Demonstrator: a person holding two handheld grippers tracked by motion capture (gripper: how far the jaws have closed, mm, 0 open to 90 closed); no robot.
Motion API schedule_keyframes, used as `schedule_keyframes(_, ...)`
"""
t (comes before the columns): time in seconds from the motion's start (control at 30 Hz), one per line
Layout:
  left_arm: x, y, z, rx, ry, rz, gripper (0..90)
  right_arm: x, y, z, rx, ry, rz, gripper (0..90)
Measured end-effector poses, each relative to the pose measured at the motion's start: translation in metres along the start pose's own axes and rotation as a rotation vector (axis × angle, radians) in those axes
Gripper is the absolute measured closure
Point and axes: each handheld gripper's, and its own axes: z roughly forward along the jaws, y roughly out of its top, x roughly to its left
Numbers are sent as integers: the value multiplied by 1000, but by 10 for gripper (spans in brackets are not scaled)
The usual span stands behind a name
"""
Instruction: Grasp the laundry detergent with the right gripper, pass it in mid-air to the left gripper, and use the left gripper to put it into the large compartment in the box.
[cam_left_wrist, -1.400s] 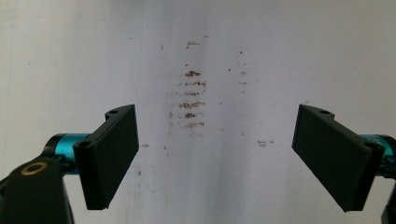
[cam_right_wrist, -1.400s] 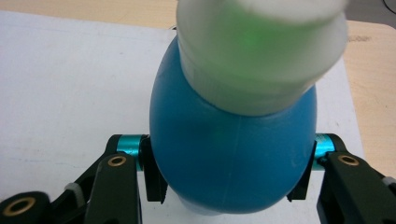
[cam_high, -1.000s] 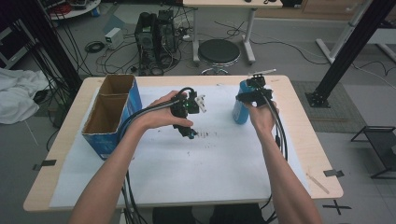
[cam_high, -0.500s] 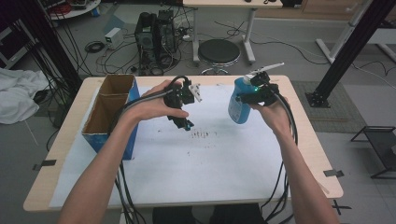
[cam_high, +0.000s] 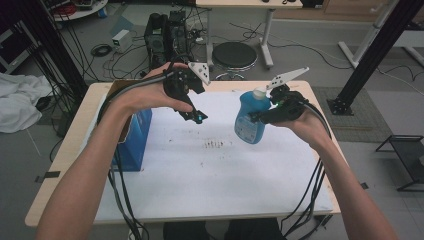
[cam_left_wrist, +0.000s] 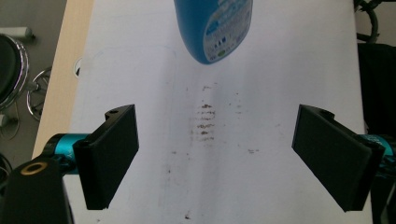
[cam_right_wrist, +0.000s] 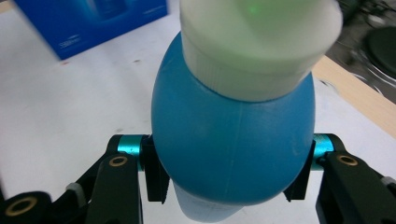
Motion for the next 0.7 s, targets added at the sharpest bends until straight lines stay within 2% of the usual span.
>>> schedule_keyframes(0.03, -3, 2, -1, -18, -5, -9, 147, 0, 0, 0, 0, 0, 0, 458)
schedule_keyframes(0.07, -3, 5, -3, -5, -17, 16, 147, 5, 0, 0, -4, 48, -44, 457)
schedule_keyframes(0.1, -5, 9, -4, 0, -26, 24, 147, 5, 0, 0, -4, 48, -44, 457)
schedule_keyframes(0.17, -8, 14, -3, -13, -50, 24, 147, 12, 0, 0, -4, 95, -65, 457)
schedule_keyframes(0.2, -8, 16, -3, -1, -66, 51, 147, 17, 0, 0, -14, 124, -123, 457)
schedule_keyframes(0.23, -10, 19, -1, -6, -74, 60, 147, 17, 0, 0, -14, 124, -123, 457)
schedule_keyframes(0.33, -12, 25, 3, 0, -105, 77, 149, 30, 2, -1, 0, 213, -141, 457)
schedule_keyframes(0.37, -13, 27, 4, 2, -114, 83, 149, 30, 2, -1, 0, 213, -141, 457)
schedule_keyframes(0.4, -14, 29, 6, -2, -124, 86, 149, 31, 3, 0, -15, 216, -175, 457)
schedule_keyframes(0.43, -14, 31, 7, -5, -127, 89, 149, 34, 3, 1, -5, 239, -185, 457)
schedule_keyframes(0.47, -15, 32, 8, -8, -135, 91, 149, 36, 3, 1, -2, 234, -189, 457)
schedule_keyframes(0.5, -16, 34, 10, -8, -147, 86, 149, 39, 3, 3, 3, 251, -217, 457)
schedule_keyframes(0.57, -17, 37, 13, -11, -152, 87, 149, 41, 3, 3, 9, 246, -216, 457)
schedule_keyframes(0.63, -18, 40, 16, -10, -155, 93, 149, 44, 4, 5, 12, 249, -246, 456)
schedule_keyframes(0.7, -20, 44, 22, 2, -164, 99, 149, 46, 5, 6, 13, 255, -244, 457)
